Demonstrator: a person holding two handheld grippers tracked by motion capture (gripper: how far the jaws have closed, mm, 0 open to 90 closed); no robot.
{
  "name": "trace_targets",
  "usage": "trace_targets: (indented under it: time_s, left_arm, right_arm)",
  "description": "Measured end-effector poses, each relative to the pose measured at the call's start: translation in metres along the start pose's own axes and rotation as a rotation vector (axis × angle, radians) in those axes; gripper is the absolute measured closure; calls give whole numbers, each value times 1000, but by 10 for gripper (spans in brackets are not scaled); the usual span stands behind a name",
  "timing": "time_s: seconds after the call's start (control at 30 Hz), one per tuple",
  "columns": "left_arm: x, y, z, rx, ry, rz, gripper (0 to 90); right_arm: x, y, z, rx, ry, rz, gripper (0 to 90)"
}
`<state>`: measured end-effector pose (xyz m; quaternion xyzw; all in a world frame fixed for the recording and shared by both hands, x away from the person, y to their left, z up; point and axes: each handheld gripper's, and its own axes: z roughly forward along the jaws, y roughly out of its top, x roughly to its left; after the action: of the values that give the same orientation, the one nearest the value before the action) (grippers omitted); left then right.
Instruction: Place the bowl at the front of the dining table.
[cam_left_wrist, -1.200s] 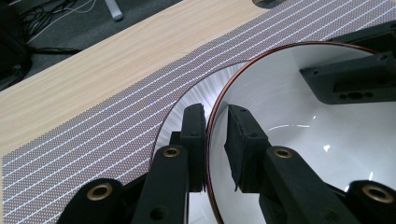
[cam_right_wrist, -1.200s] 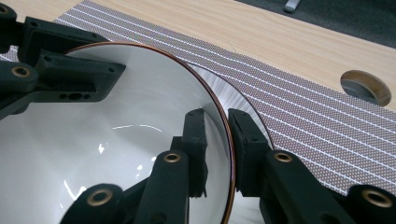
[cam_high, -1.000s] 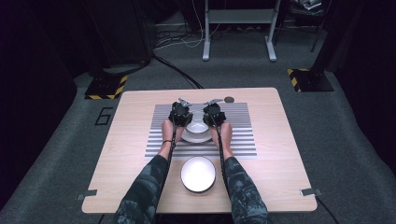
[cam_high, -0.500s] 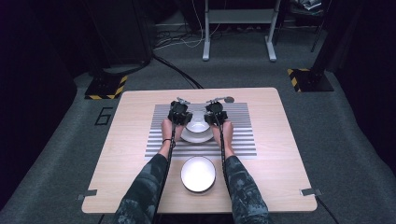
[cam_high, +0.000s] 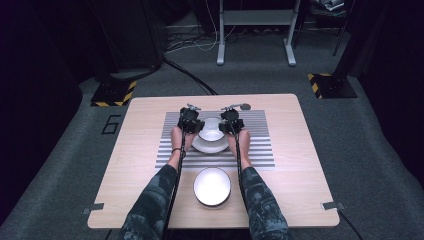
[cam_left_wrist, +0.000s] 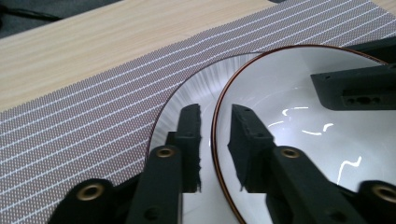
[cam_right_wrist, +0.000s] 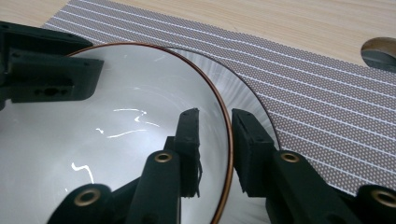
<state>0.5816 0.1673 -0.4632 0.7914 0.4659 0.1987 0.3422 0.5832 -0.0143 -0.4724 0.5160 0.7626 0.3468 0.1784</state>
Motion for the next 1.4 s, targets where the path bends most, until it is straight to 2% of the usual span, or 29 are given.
trace_targets:
  time_s: [0.17,0.3,0.4,0.47,0.63,0.8,0.9,1.0,1.07,1.3,1.4]
  left_arm:
    - [1,2,-5,9,-11,-15,598]
    - [0,4,-9,18,-16,-9,506]
    - [-2,5,-11,32,-16,-5,406]
    - [-2,6,-11,59,-39,-9,314]
    - [-1,9,-16,64,-55,-20,160]
    - [-2,10,-24,75,-67,3,90]
    - [-1,11,-29,84,-84,10,40]
    - [-1,11,-32,85,-82,17,20]
    - [2,9,-37,62,-90,7,10]
    - [7,2,-45,40,-113,3,0]
    - [5,-2,-51,33,-115,22,0]
  right_arm:
    - [-1,1,-6,-1,-1,8,554]
    - [-2,2,-10,2,17,10,453]
    - [-1,3,-13,-5,22,2,387]
    - [-1,3,-15,-10,26,0,334]
    - [3,4,-21,-14,25,-6,212]
    - [3,3,-28,-15,55,-30,161]
    - [4,3,-34,-15,61,-47,152]
    - [4,3,-38,-19,67,-56,147]
    - [3,3,-44,-18,91,-57,139]
    - [4,1,-59,-37,83,-92,96]
    - [6,-1,-64,-33,91,-93,81]
